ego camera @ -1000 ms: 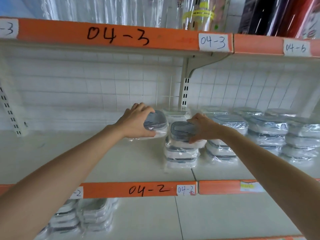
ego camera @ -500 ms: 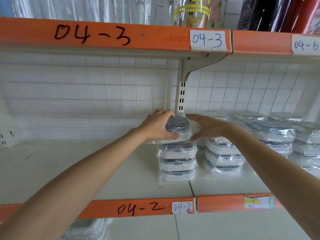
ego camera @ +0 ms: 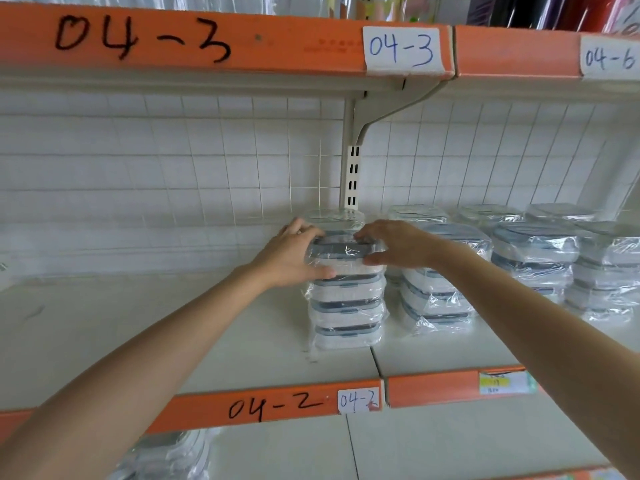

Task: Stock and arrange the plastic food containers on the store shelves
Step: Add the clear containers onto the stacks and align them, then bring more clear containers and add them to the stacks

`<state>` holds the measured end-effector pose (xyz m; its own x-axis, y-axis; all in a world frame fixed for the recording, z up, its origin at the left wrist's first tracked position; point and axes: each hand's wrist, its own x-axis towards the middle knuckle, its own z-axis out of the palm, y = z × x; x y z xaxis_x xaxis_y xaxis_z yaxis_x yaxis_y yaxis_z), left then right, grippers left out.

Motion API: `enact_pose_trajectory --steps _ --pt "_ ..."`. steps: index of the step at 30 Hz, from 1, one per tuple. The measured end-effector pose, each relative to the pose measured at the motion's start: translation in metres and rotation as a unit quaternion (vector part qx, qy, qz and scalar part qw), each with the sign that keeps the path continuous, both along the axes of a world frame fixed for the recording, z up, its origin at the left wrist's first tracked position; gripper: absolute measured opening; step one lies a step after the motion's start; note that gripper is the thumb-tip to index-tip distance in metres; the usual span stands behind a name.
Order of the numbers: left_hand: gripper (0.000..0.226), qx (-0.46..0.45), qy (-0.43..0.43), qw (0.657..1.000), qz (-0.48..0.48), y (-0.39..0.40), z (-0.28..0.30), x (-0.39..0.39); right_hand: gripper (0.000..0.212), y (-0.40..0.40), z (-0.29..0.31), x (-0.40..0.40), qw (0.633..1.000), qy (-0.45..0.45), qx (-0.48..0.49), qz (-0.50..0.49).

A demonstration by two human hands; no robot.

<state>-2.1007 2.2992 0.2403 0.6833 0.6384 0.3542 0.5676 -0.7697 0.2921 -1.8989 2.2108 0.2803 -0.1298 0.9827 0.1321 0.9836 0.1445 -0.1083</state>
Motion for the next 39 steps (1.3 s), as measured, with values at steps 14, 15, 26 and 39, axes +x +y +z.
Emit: enact_pose_trajectory --steps 14,15,26,39 --pt "0.068 0.02 0.04 0.998 0.049 -0.039 0.002 -0.026 0.052 -0.023 0.005 -0.048 0.989 -0.117 0.087 -0.027" --pt "0.06 0.049 0.051 0.996 0.055 -0.042 0.001 -0.036 0.052 -0.025 0.005 -0.058 0.988 -0.123 0.091 -0.016" --pt "0.036 0.102 0.208 0.969 0.089 -0.069 -0.04 -0.183 0.044 -0.03 -0.05 -0.194 0.973 -0.193 0.092 0.082" --pt "0.035 0.028 0.223 0.967 0.122 -0.128 -0.138 -0.298 0.04 -0.067 -0.162 -0.309 0.981 -0.069 -0.038 0.175"
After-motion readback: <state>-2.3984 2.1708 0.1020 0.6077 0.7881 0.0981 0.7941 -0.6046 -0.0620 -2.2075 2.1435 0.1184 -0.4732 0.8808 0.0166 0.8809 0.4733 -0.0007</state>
